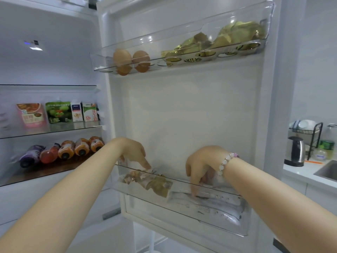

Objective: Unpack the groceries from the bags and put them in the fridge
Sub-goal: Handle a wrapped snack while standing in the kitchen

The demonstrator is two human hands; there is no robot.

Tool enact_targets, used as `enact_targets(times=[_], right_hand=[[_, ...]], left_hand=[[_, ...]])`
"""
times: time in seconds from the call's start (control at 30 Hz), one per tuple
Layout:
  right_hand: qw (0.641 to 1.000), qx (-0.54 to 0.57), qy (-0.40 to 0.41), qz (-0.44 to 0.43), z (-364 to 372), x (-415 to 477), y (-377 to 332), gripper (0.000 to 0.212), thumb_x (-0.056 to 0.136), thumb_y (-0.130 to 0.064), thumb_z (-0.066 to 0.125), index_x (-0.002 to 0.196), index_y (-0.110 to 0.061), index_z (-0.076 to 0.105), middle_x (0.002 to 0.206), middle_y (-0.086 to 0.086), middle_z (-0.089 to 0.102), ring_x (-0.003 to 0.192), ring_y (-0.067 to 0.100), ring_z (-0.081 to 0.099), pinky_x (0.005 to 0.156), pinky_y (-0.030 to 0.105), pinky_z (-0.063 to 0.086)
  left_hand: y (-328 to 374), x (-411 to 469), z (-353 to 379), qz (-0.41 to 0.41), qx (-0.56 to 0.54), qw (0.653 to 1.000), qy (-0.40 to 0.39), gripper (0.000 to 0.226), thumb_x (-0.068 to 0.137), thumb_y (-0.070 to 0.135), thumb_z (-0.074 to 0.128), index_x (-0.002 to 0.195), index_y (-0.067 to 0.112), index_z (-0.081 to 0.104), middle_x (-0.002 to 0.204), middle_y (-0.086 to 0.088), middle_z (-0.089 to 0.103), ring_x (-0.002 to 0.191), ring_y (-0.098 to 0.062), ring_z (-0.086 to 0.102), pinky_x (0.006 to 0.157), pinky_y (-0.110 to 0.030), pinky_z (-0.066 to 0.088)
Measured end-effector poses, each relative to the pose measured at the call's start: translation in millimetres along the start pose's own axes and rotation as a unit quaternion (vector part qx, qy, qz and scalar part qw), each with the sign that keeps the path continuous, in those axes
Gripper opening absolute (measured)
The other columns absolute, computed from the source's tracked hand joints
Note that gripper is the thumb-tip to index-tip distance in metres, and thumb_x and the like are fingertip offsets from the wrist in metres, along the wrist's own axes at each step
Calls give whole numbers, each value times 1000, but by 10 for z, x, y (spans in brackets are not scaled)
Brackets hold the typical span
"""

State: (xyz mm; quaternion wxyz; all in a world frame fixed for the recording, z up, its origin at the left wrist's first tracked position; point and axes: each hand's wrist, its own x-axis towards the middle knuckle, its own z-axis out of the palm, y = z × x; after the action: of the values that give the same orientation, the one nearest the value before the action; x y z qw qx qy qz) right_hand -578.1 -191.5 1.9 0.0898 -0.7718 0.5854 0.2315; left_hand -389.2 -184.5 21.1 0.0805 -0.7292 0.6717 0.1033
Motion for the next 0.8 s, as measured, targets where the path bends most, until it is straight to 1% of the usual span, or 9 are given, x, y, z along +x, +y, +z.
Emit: enact_targets(times=[0.1, 0.17, 0.3, 0.37, 0.47, 0.53, 0.6, 0.67, 0.8], right_hand=[[997, 24, 73, -10, -93, -173, 36, 73, 69, -45, 79, 130, -12, 53, 113, 6, 66, 101, 22, 65, 90, 37, 53], [986, 40, 162, -19, -159, -264, 39, 67, 77, -40, 74, 134, -14, 49, 126, 4, 58, 108, 24, 60, 93, 38, 50], [934, 68, 349, -45, -104, -491, 43, 61, 84, -30, 66, 138, -20, 39, 133, 1, 44, 120, 22, 45, 90, 32, 44], [900, 20, 433, -35, -14, -616, 74, 61, 83, -27, 65, 137, -20, 39, 133, 2, 42, 122, 21, 40, 89, 29, 39], [859, -19, 511, -8, 118, -831, 159, 63, 81, -29, 66, 138, -18, 39, 138, 3, 38, 133, 22, 30, 104, 29, 29], [818, -39, 573, 39, 216, -982, 224, 63, 77, -31, 70, 133, -17, 45, 137, 5, 42, 136, 24, 29, 114, 37, 18], [730, -60, 671, 114, 335, -1113, 352, 57, 61, -26, 81, 113, -12, 62, 117, 10, 58, 120, 32, 48, 110, 46, 26], [668, -49, 718, 187, 484, -1266, 566, 54, 45, -21, 85, 94, -8, 67, 97, 13, 64, 99, 36, 60, 96, 43, 32], [670, -73, 666, 318, 912, -1636, 1080, 54, 41, -14, 84, 91, -6, 67, 95, 16, 65, 95, 37, 61, 88, 38, 26]], left_hand=[[1, -107, -43, -12, 31, 993, 111, 66, 86, 46, 61, 140, 14, 40, 141, -4, 43, 125, -24, 44, 98, -31, 41], [49, -125, -72, 7, -17, 982, 189, 65, 85, 44, 62, 139, 16, 40, 138, -3, 45, 123, -23, 45, 96, -32, 42], [224, -211, 65, 90, -147, 934, 312, 63, 80, 44, 66, 134, 23, 41, 130, 1, 49, 118, -20, 46, 91, -32, 42], [350, -262, 219, 107, -130, 915, 368, 64, 80, 43, 64, 136, 23, 37, 131, 2, 46, 122, -21, 42, 94, -35, 38], [558, -309, 377, 137, -98, 886, 432, 67, 82, 44, 62, 138, 23, 33, 136, 2, 42, 127, -21, 36, 97, -35, 33], [720, -383, 398, 178, -130, 862, 457, 66, 82, 41, 62, 139, 23, 33, 137, 2, 40, 128, -20, 33, 98, -34, 30], [912, -494, 412, 233, -169, 815, 503, 64, 80, 35, 64, 137, 20, 39, 135, 0, 42, 127, -22, 35, 100, -35, 28], [1143, -618, 430, 299, -187, 740, 572, 60, 74, 29, 67, 129, 16, 49, 126, -6, 52, 120, -26, 43, 96, -39, 32], [1808, -922, 503, 420, -214, 618, 629, 56, 65, 28, 62, 119, 13, 54, 114, -8, 58, 108, -23, 42, 85, -33, 32]])
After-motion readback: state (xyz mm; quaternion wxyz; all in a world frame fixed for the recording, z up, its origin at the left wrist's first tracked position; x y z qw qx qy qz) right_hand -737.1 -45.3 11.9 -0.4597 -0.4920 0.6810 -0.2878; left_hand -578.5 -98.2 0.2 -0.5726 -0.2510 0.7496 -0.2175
